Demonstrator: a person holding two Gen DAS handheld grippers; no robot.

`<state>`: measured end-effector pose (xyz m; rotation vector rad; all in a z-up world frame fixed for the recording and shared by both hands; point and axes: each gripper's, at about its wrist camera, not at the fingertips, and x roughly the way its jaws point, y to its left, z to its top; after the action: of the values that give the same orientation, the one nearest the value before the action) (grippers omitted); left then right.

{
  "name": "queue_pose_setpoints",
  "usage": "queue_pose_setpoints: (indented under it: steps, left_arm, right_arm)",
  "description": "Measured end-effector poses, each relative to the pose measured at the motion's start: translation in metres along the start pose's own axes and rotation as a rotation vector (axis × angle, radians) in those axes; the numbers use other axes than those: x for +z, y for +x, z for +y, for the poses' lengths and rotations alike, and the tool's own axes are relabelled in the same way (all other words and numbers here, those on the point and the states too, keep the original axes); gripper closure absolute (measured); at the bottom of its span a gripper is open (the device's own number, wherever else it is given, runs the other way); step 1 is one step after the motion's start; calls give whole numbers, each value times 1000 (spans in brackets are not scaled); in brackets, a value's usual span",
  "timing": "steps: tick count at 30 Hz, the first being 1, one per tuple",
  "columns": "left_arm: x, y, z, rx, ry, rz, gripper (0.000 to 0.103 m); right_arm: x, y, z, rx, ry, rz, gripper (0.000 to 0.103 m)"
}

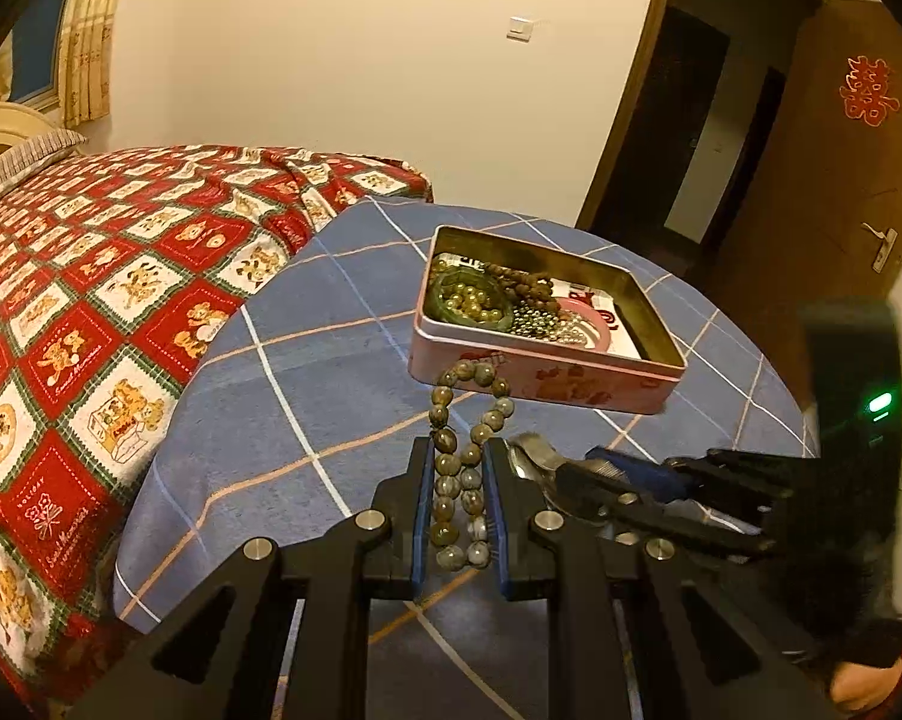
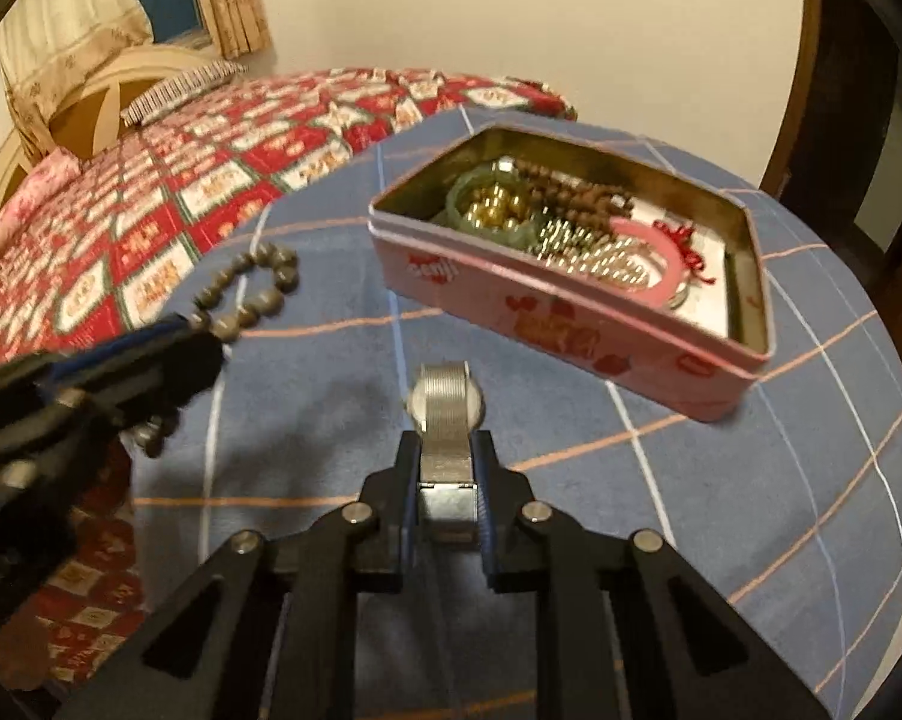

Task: Organize jewelry
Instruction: 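Carry the grey bracelet with the left tool while the right tool carries the watch into the tin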

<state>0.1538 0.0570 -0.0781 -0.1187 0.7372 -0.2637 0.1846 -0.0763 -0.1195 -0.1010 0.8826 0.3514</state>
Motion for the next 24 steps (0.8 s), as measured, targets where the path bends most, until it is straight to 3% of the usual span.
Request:
queue_pose_setpoints:
  steps: [24]
  left_arm:
    - [23,-15,-26,-62,30,-76,87]
  right_arm:
    - [29,-78,-22,13,115,-218,83]
